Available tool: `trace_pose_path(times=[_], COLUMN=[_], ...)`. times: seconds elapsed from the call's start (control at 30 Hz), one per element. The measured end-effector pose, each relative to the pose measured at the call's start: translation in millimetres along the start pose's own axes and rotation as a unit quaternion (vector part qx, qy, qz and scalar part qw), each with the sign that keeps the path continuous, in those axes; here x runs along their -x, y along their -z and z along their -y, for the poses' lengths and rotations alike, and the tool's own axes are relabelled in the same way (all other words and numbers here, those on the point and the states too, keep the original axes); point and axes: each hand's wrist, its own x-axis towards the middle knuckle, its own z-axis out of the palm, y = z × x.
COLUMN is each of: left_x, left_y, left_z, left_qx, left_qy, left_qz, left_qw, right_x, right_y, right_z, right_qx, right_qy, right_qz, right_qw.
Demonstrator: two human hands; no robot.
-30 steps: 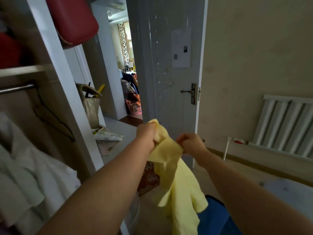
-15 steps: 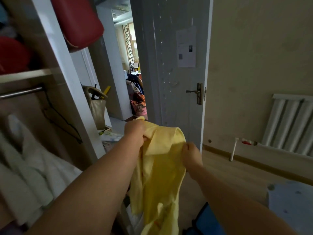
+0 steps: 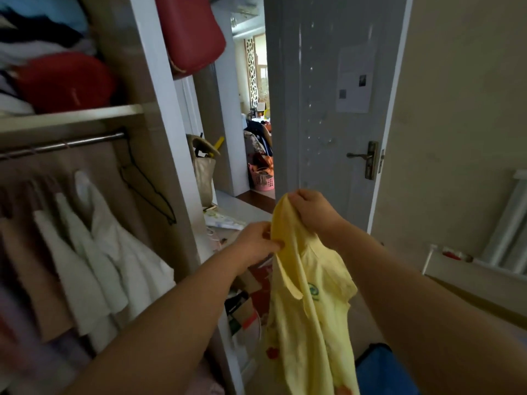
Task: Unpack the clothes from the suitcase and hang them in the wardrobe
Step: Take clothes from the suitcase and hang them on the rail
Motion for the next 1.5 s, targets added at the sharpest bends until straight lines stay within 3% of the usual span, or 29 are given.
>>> trace_pose_path(times=[0.07,0.17,0.23,0.3,0.4,0.5,0.67,0.8,0.93,1.0,1.23,1.5], left_x=[3,7,8,13,18,23,27,36,18,10,-27,-76], left_y=[-8,-9,-4,5,17,29,65,94,143,164,220,252], left_z=[4,5,1,0,0,8,36,63,84,87,101,117], left_qx=[-0.029,0.028,0.060,0.028,-0.026,-0.069,-0.098,0.037,0.228,0.272,0.277,0.226], left_qy=[-0.029,-0.009,0.019,0.018,0.008,0.016,0.104,0.241,0.223,0.202,0.183,0.174], left_qz=[-0.076,-0.199,-0.258,-0.288,-0.308,-0.308,-0.211,-0.068,-0.222,-0.253,-0.260,-0.196], left_qw=[0.996,0.980,0.964,0.957,0.951,0.949,0.967,0.967,0.921,0.906,0.907,0.938], right_x=[2,9,15,18,25,23,13,11,14,13,-10,-35], right_y=[2,7,8,6,3,-7,-34,-77,-127,-143,-190,-219], right_z=[5,1,-15,-41,-75,-73,-43,-1,34,43,67,77], right_qx=[-0.004,-0.013,0.133,0.304,0.321,0.312,0.176,0.092,0.062,0.048,0.087,0.155], right_qy=[0.005,-0.009,-0.021,-0.020,-0.064,-0.058,-0.021,0.062,0.132,0.151,0.186,0.128], right_qz=[0.034,0.168,0.208,0.145,0.031,0.000,-0.045,-0.028,-0.014,-0.030,-0.064,-0.185], right_qw=[0.999,0.986,0.969,0.941,0.944,0.948,0.983,0.993,0.989,0.987,0.977,0.962])
